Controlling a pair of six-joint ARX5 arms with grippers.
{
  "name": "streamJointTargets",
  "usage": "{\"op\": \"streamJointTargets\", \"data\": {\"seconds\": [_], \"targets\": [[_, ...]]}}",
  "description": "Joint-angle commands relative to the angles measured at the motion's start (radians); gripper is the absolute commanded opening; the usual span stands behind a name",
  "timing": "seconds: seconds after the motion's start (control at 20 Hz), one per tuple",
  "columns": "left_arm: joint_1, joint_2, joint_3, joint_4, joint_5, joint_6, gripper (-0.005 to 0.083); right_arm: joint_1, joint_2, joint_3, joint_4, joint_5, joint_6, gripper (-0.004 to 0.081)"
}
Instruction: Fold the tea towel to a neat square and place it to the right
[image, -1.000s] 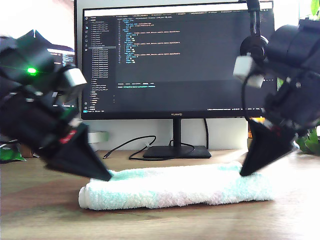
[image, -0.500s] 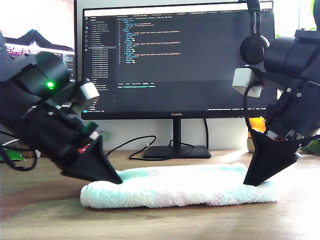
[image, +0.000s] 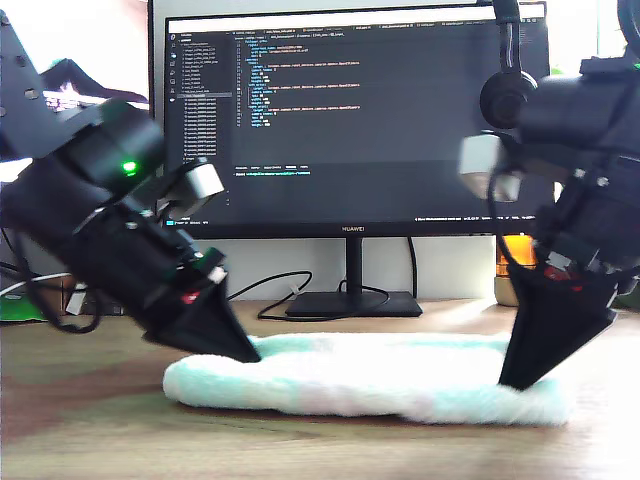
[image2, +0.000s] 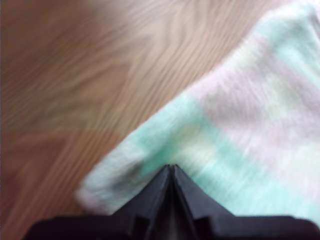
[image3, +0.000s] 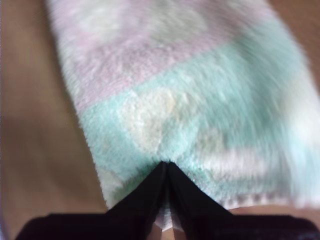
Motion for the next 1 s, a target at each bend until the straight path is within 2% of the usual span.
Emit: {"op": "streamJointTargets", "data": {"seconds": [0.0, 0.15, 0.4, 0.55, 0.8, 0.95], "targets": [[-0.039, 0.051, 0.008, 0.001, -0.013, 0.014, -0.002, 0.051, 0.01, -0.018, -0.024, -0.007, 0.001, -0.0011], [-0.068, 0.098, 0.032, -0.003, -0.055, 0.015, -0.002, 0.116, 0.01, -0.018, -0.049, -0.007, 0.001, -0.0011], [-0.072, 0.14, 0.09, -0.033, -0.075, 0.048, -0.002, 0.174, 0.01, -0.018, -0.061, -0.009, 0.01, -0.0011], [-0.082, 0.161, 0.138, -0.039, -0.069, 0.05, -0.002, 0.208, 0.01, -0.018, -0.039, -0.069, 0.037, -0.0011], [-0.129, 0.205, 0.201, -0.051, -0.06, 0.064, -0.002, 0.263, 0.01, -0.018, 0.025, -0.113, 0.138, -0.0011], [-0.132, 0.212, 0.205, -0.055, -0.061, 0.085, -0.002, 0.297, 0.01, -0.018, 0.062, -0.113, 0.192, -0.0011]]}}
